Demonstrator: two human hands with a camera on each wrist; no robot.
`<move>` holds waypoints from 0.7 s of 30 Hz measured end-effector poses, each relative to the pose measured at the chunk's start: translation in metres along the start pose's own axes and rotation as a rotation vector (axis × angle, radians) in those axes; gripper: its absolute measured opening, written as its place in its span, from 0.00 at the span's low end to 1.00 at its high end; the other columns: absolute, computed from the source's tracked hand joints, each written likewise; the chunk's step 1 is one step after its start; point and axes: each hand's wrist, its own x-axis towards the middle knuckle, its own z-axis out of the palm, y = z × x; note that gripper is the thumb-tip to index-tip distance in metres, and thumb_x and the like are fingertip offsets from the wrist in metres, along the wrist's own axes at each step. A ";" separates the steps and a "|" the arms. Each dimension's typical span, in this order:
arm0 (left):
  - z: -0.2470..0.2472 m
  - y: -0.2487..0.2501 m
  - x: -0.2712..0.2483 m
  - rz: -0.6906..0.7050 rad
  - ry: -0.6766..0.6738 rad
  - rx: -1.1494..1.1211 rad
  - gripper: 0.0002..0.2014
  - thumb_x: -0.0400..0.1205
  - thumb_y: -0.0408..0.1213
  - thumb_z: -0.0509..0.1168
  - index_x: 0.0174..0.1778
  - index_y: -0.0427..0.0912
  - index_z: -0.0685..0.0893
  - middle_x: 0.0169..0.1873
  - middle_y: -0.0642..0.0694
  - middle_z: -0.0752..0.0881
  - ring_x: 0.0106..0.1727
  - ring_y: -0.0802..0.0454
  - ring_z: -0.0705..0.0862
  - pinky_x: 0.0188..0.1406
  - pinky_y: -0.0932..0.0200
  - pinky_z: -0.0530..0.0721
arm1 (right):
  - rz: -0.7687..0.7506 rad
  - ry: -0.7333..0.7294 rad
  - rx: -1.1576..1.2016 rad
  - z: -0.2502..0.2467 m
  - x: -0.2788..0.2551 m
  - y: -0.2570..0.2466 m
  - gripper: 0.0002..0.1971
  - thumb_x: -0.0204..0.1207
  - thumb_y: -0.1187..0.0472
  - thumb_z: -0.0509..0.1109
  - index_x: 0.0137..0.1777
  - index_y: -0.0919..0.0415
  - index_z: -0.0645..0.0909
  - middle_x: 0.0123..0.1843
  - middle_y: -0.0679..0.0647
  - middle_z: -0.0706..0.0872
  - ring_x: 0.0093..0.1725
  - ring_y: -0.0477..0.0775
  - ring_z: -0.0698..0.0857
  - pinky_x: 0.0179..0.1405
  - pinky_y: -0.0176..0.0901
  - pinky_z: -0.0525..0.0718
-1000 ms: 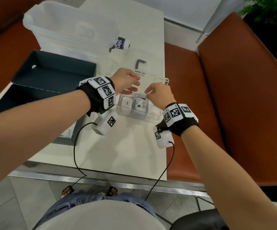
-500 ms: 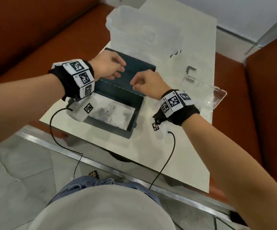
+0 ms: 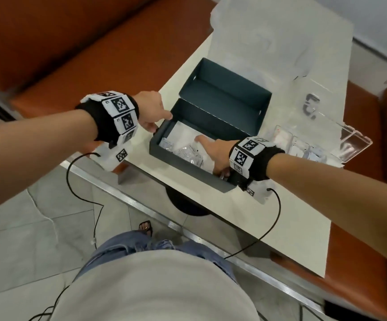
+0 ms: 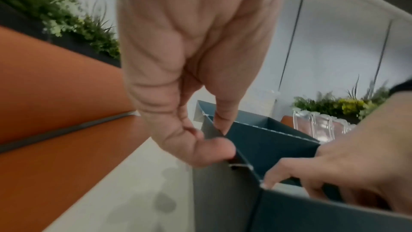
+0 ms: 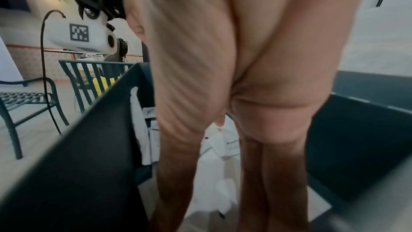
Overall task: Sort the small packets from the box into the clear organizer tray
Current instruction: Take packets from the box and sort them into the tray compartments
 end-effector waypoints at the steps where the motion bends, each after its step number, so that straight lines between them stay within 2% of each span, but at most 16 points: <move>1: 0.002 0.000 0.001 0.012 -0.009 -0.026 0.14 0.85 0.47 0.65 0.52 0.38 0.79 0.42 0.38 0.89 0.28 0.52 0.89 0.20 0.64 0.82 | -0.010 -0.003 0.031 0.001 0.001 -0.004 0.48 0.68 0.70 0.76 0.78 0.49 0.47 0.32 0.57 0.77 0.21 0.55 0.80 0.22 0.49 0.85; 3: 0.004 -0.001 0.002 0.021 -0.001 -0.065 0.12 0.86 0.44 0.64 0.51 0.36 0.81 0.37 0.40 0.88 0.21 0.55 0.87 0.15 0.66 0.79 | -0.052 0.040 0.052 0.002 0.006 -0.011 0.44 0.70 0.74 0.71 0.79 0.53 0.48 0.32 0.57 0.75 0.23 0.54 0.78 0.21 0.45 0.80; 6: 0.005 -0.003 0.002 0.033 -0.011 -0.100 0.11 0.85 0.43 0.65 0.52 0.36 0.82 0.36 0.41 0.87 0.22 0.53 0.87 0.15 0.68 0.79 | -0.096 0.107 0.167 -0.002 0.013 -0.022 0.39 0.71 0.75 0.69 0.78 0.58 0.53 0.33 0.56 0.75 0.29 0.53 0.77 0.27 0.43 0.78; 8: 0.004 -0.005 0.002 0.054 -0.027 -0.116 0.10 0.85 0.43 0.65 0.51 0.38 0.81 0.37 0.42 0.86 0.23 0.53 0.87 0.16 0.68 0.79 | -0.080 0.152 0.340 -0.010 0.015 -0.024 0.38 0.70 0.72 0.73 0.77 0.58 0.58 0.40 0.58 0.83 0.39 0.57 0.83 0.38 0.46 0.84; 10: 0.002 -0.006 0.001 0.072 -0.032 -0.129 0.09 0.85 0.43 0.65 0.48 0.40 0.80 0.37 0.42 0.86 0.22 0.54 0.86 0.16 0.67 0.79 | -0.063 0.189 0.427 -0.020 0.016 -0.022 0.39 0.67 0.69 0.78 0.75 0.58 0.62 0.50 0.61 0.88 0.48 0.59 0.87 0.50 0.51 0.87; 12: 0.002 -0.006 0.001 0.080 -0.039 -0.137 0.08 0.85 0.43 0.66 0.48 0.42 0.79 0.37 0.42 0.86 0.22 0.54 0.86 0.16 0.67 0.80 | -0.040 0.221 0.377 -0.027 0.017 -0.017 0.37 0.68 0.67 0.79 0.75 0.60 0.64 0.57 0.63 0.86 0.49 0.59 0.86 0.49 0.48 0.85; 15: 0.003 -0.007 0.002 0.076 -0.047 -0.153 0.08 0.85 0.43 0.66 0.49 0.42 0.78 0.36 0.42 0.85 0.23 0.53 0.85 0.15 0.67 0.79 | 0.049 0.219 0.234 -0.026 0.021 -0.014 0.37 0.72 0.60 0.77 0.77 0.63 0.63 0.67 0.65 0.76 0.55 0.60 0.81 0.44 0.45 0.80; 17: 0.003 -0.008 0.002 0.077 -0.053 -0.162 0.08 0.85 0.43 0.65 0.51 0.42 0.78 0.35 0.42 0.85 0.24 0.52 0.84 0.15 0.68 0.78 | 0.107 0.164 0.202 -0.022 0.027 -0.019 0.33 0.75 0.55 0.73 0.76 0.65 0.64 0.70 0.66 0.70 0.59 0.62 0.80 0.45 0.47 0.84; 19: 0.003 -0.008 0.001 0.077 -0.059 -0.172 0.09 0.85 0.44 0.65 0.52 0.42 0.77 0.36 0.42 0.85 0.25 0.52 0.84 0.16 0.68 0.78 | 0.132 0.125 0.306 -0.020 0.036 -0.026 0.29 0.77 0.53 0.71 0.73 0.67 0.68 0.68 0.67 0.73 0.59 0.65 0.82 0.49 0.51 0.87; 21: 0.002 -0.009 0.000 0.077 -0.070 -0.189 0.09 0.85 0.43 0.65 0.54 0.41 0.77 0.37 0.42 0.84 0.26 0.50 0.84 0.16 0.68 0.79 | 0.122 0.087 0.571 -0.022 0.044 -0.037 0.24 0.77 0.55 0.71 0.67 0.68 0.72 0.56 0.63 0.80 0.47 0.62 0.86 0.48 0.51 0.89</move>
